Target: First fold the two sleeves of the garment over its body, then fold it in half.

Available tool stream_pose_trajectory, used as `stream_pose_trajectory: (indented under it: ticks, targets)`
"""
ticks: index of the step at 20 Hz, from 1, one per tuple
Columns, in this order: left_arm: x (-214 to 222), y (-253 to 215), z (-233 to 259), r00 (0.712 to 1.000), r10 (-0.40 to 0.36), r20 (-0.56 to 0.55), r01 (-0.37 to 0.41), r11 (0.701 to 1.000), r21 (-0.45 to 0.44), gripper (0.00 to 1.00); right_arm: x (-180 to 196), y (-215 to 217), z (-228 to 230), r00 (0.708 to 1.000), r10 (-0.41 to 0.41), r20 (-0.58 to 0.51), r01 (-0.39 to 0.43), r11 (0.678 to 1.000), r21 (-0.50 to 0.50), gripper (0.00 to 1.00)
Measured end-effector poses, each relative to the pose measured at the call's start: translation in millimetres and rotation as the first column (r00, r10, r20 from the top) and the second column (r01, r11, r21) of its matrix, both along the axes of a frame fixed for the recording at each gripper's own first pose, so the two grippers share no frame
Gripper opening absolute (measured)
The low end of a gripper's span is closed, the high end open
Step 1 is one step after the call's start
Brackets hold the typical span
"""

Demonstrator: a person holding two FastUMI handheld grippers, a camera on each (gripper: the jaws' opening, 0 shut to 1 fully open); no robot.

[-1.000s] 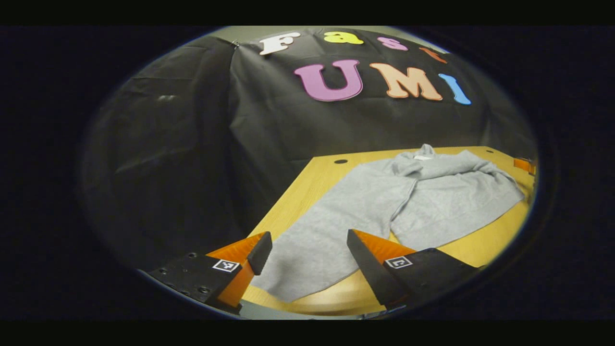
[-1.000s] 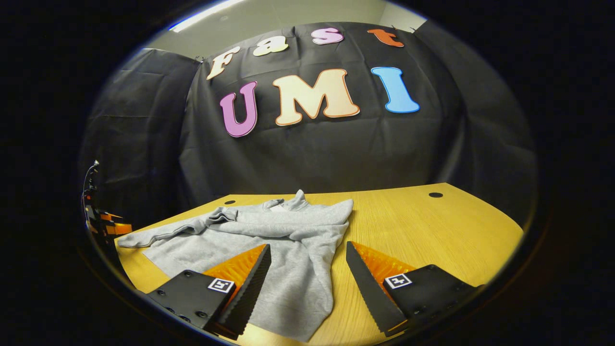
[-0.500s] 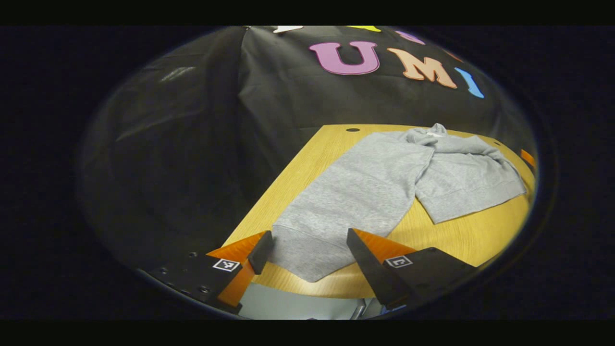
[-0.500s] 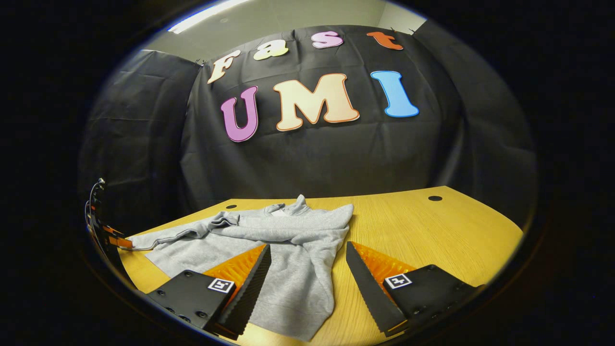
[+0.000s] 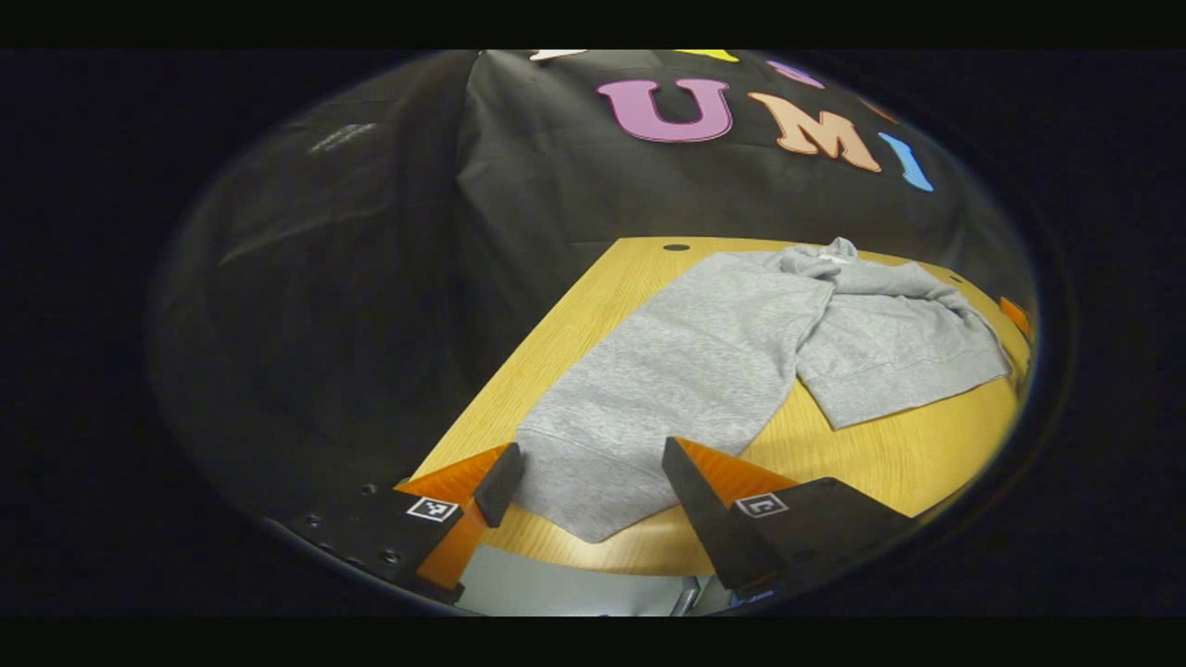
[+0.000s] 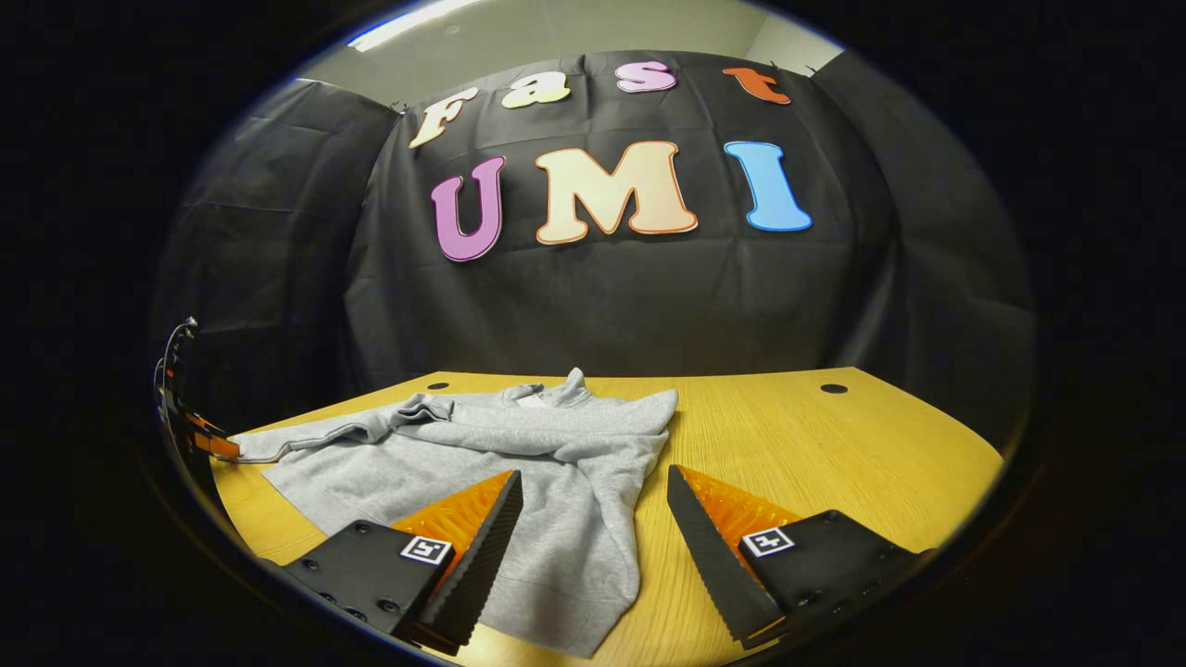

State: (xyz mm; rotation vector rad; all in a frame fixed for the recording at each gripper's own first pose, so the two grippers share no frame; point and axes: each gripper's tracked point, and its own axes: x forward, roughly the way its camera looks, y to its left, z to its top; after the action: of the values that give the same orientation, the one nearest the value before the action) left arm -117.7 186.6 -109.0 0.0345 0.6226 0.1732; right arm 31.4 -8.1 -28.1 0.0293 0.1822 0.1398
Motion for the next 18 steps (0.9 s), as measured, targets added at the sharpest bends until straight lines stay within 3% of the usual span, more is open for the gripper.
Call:
stream_pose_trajectory:
  ticks: [4,5,7,12,13,14,17,18]
  targets:
    - [-0.2,-4.3,1.7,1.0,-0.013,0.011,0.014,0.999,-0.035,0.89,2.2,-2.4,-5.1,1.0,-0.008,-0.001,0.008,1.0,0.005,0.97]
    - [1.1,-8.5,0.5,1.0,-0.006,0.015,0.007,0.999,-0.047,0.77,0.9,-2.6,-4.9,1.0,-0.008,-0.001,0.008,1.0,0.01,0.97]
    - [1.0,-12.7,-1.2,1.0,-0.006,0.008,0.006,0.999,-0.046,0.66,3.3,-2.7,-4.5,1.0,-0.008,0.002,0.008,1.0,0.017,0.98]
    - [3.6,-19.7,-0.6,1.0,-0.009,0.002,0.009,0.998,-0.056,0.47,2.3,-2.9,-3.9,1.0,-0.009,0.007,0.009,1.0,0.013,0.97]
    - [3.0,-19.5,-1.9,1.0,-0.004,0.0,0.004,0.999,-0.053,0.39,2.9,-2.8,-3.7,1.0,-0.01,0.009,0.01,1.0,0.011,0.98]
    - [3.1,-21.0,-1.0,1.0,-0.007,0.001,0.007,0.998,-0.055,0.39,2.6,-2.4,-2.8,1.0,-0.009,0.012,0.009,1.0,0.01,0.98]
    - [5.7,-23.2,-0.8,1.0,-0.005,0.007,0.005,0.999,-0.044,0.2,3.0,-2.4,-2.9,1.0,-0.009,0.015,0.009,1.0,0.01,0.98]
    - [5.3,-22.8,-1.2,1.0,0.0,0.008,0.0,0.999,-0.042,0.19,2.6,-2.6,-2.2,1.0,-0.009,0.018,0.009,1.0,0.01,0.98]
